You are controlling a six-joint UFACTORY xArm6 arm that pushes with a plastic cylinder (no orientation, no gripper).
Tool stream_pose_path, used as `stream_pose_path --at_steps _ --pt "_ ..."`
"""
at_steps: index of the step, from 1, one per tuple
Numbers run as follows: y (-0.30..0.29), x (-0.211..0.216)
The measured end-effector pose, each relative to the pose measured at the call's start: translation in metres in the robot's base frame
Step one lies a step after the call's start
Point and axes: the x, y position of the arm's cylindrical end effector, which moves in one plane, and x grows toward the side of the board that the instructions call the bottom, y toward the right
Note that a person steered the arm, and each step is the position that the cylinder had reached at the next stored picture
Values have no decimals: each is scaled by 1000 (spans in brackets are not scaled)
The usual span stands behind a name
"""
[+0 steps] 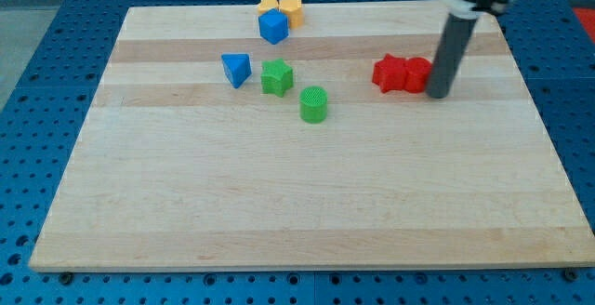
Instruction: Move red blocks towards green circle
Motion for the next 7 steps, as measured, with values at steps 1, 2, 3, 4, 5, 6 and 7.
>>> stream_pose_path --at_steps 1,2,3,4,5,6,7 --pt "2 2" --pt "49 2" --pt "82 -11" --pt "77 -32" --pt "38 -36" --pt "-9 -36" --pt "-48 -36"
